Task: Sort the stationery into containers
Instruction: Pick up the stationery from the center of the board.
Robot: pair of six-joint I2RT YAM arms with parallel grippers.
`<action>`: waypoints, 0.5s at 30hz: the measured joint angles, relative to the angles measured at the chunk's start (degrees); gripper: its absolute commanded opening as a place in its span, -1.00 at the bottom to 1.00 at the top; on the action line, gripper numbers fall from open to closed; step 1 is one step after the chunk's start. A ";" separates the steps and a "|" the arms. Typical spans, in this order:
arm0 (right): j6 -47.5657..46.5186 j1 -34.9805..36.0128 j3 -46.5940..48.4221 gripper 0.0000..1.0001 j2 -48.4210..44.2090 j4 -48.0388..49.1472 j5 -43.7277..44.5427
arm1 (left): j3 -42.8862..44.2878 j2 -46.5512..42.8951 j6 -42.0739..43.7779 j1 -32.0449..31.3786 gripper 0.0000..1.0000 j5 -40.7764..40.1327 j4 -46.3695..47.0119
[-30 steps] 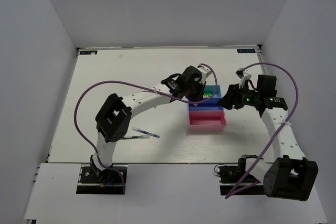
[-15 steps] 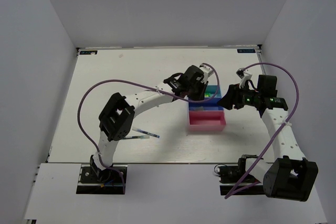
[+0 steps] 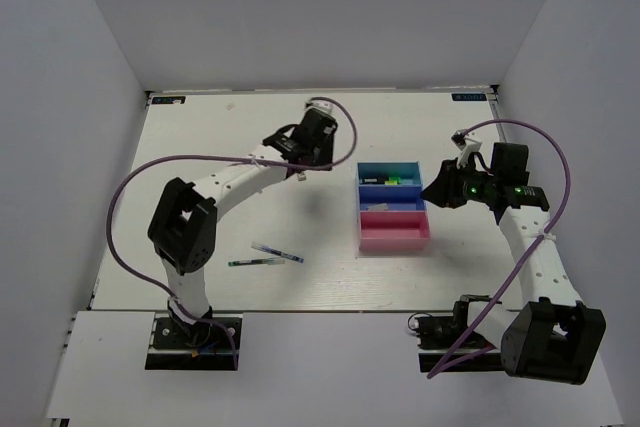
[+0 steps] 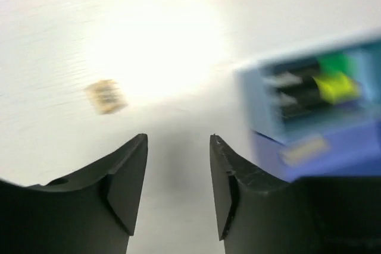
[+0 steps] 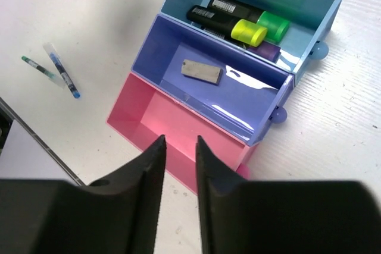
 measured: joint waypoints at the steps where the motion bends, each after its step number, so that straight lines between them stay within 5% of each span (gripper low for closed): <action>1: 0.07 0.00 0.00 -0.32 0.00 0.00 0.13 | 0.02 0.28 -0.96 1.86 0.18 -1.11 -1.09; 6: 0.00 0.00 0.00 -0.29 0.00 0.00 0.44 | 2.47 6.54 -4.63 9.20 0.21 -5.40 -7.26; 15: -0.09 0.00 0.00 -0.27 0.02 0.00 0.90 | 9.25 17.44 -7.61 9.73 0.25 -5.22 -11.91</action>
